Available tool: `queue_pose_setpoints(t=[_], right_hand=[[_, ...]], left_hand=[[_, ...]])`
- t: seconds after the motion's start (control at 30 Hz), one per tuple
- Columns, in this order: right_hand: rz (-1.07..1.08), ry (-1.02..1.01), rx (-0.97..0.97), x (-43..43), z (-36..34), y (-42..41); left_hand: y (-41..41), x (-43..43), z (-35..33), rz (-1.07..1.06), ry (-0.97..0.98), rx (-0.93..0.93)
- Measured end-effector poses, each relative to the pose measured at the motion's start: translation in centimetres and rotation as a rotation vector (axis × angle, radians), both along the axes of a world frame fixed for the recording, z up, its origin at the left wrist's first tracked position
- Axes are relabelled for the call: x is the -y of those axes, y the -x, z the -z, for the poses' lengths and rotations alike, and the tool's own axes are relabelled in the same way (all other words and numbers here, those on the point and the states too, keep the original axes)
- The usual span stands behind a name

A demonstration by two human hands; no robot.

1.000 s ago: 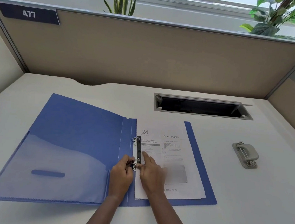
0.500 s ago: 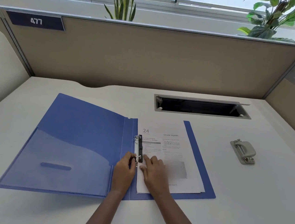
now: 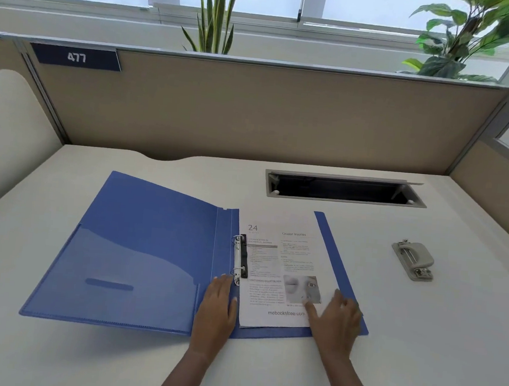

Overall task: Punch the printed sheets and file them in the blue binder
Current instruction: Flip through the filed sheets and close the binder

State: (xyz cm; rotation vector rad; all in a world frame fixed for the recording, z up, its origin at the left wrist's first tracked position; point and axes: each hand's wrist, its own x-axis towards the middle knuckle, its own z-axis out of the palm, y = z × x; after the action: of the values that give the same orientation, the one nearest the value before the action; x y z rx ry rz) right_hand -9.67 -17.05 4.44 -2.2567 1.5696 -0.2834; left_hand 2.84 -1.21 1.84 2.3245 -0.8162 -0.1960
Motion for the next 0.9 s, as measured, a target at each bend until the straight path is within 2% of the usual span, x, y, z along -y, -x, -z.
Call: queue_pose_setpoints(t=[0.17, 0.4, 0.63, 0.9], right_hand=[[0.102, -0.059, -0.068, 0.3, -0.3, 1.3], [0.149, -0.226, -0.075, 1.1, -1.8, 0.6], [0.165, -0.332, -0.107, 2.2, -2.9, 0.2], [0.126, -0.134, -0.138, 0.6, -2.2, 0.7]], left_hand=[[0.5, -0.4, 0.6, 0.056, -0.113, 0.24], [0.7, -0.5, 0.0, 0.104, -0.255, 0.339], [0.8, -0.7, -0.7, 0.163, -0.321, 0.265], [0.8, -0.6, -0.6, 0.162, -0.28, 0.225]])
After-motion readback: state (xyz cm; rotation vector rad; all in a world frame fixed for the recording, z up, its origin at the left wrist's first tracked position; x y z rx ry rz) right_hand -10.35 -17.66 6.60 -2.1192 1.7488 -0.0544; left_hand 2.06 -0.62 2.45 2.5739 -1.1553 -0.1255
